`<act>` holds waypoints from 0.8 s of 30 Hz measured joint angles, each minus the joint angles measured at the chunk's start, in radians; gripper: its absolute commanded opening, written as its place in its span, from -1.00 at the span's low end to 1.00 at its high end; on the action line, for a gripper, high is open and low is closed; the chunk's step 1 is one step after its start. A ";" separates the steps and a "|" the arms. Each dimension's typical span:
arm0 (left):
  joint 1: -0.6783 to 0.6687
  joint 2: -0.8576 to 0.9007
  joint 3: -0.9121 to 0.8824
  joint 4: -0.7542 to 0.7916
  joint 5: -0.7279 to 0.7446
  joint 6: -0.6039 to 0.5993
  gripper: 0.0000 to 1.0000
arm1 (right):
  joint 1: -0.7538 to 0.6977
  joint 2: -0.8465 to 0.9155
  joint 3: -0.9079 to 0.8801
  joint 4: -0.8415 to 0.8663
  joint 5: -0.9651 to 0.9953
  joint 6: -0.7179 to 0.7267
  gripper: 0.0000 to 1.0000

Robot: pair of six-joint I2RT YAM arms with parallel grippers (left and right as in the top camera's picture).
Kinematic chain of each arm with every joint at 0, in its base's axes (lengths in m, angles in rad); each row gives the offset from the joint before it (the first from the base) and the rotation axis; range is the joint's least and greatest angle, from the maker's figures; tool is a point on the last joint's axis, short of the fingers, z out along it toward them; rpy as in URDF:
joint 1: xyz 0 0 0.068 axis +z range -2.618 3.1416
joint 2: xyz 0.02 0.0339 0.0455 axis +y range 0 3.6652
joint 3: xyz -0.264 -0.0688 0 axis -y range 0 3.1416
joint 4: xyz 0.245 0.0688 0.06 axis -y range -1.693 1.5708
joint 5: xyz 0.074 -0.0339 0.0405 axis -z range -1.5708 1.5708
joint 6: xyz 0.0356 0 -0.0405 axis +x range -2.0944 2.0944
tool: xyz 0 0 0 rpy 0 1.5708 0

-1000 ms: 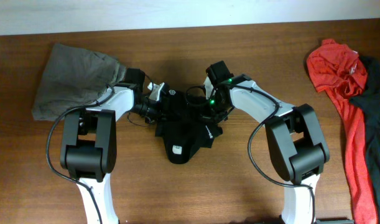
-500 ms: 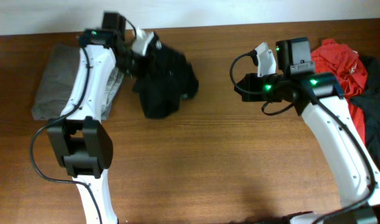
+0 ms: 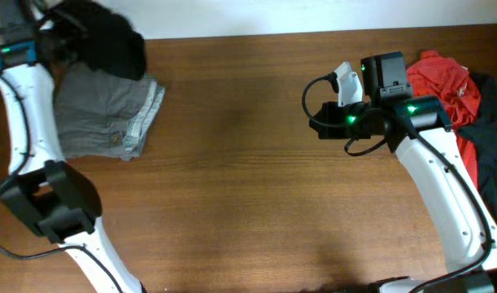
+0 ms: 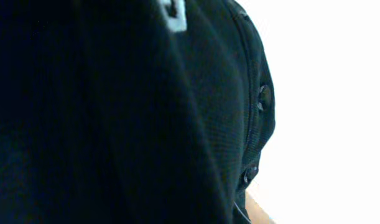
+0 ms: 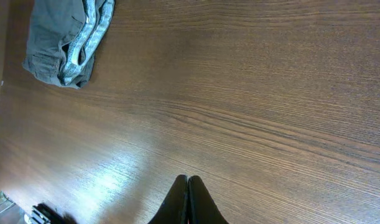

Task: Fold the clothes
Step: 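Carry the folded shirt with the left gripper onto the grey garment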

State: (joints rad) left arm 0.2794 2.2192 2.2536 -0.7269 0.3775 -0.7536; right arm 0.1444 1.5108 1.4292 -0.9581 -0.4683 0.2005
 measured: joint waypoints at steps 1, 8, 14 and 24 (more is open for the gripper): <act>0.030 0.000 0.000 -0.002 -0.021 -0.065 -0.99 | 0.000 0.000 0.000 -0.001 0.003 0.001 -0.92; 0.078 0.000 -0.165 0.019 -0.074 -0.190 -1.00 | 0.000 0.000 0.000 -0.023 0.024 -0.002 -0.92; 0.114 0.005 -0.482 0.192 -0.086 -0.187 -1.00 | 0.000 0.000 0.000 -0.027 0.027 -0.002 -0.92; 0.175 0.001 -0.602 0.134 0.007 -0.159 0.98 | 0.000 0.000 0.000 -0.030 0.027 -0.002 -0.92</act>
State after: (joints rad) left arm 0.4545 2.2200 1.6512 -0.5926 0.3847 -0.9123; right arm 0.1444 1.5108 1.4292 -0.9878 -0.4412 0.1982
